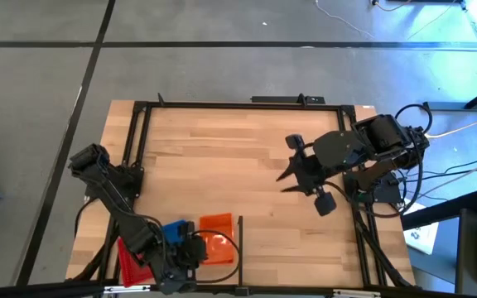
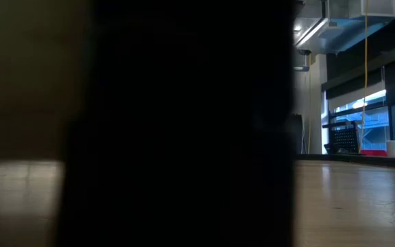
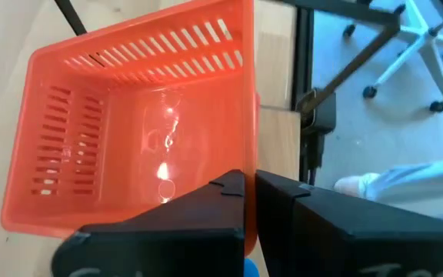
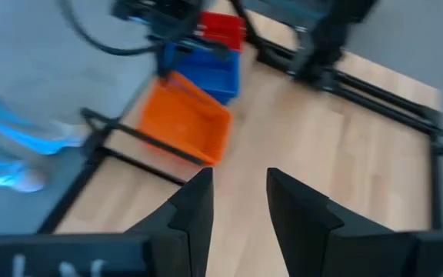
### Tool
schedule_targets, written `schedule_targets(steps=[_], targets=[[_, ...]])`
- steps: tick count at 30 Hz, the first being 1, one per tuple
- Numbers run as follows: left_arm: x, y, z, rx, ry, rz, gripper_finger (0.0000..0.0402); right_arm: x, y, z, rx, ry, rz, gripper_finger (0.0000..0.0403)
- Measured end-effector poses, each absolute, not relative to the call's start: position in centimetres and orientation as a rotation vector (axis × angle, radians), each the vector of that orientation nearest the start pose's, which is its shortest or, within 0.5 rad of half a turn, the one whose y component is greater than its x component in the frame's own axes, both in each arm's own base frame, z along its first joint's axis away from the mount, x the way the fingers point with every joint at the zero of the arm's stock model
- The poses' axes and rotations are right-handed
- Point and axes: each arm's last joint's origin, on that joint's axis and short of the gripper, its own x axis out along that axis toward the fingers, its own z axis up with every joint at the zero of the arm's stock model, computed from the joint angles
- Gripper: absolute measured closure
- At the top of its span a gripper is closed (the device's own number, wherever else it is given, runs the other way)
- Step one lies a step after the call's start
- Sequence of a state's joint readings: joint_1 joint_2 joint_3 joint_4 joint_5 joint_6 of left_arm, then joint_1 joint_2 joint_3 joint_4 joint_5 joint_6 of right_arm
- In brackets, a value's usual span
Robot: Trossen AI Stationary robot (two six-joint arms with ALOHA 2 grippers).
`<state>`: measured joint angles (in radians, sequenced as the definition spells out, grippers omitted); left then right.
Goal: Stack baskets on shelf by color
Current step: Stack the orange bin on top of the orange bin on the shelf
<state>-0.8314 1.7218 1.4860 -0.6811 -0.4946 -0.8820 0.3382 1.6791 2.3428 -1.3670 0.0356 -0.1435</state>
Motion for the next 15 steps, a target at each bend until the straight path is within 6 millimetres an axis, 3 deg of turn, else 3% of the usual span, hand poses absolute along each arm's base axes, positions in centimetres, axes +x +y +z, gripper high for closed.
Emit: schedule_targets(steps=[15], targets=[[25.06, -26.26, 28.60, -0.239, 0.904, -0.010, 0.0391, 26.23, 9.31, 50.17, -0.242, 0.673, 0.400, 0.0279]])
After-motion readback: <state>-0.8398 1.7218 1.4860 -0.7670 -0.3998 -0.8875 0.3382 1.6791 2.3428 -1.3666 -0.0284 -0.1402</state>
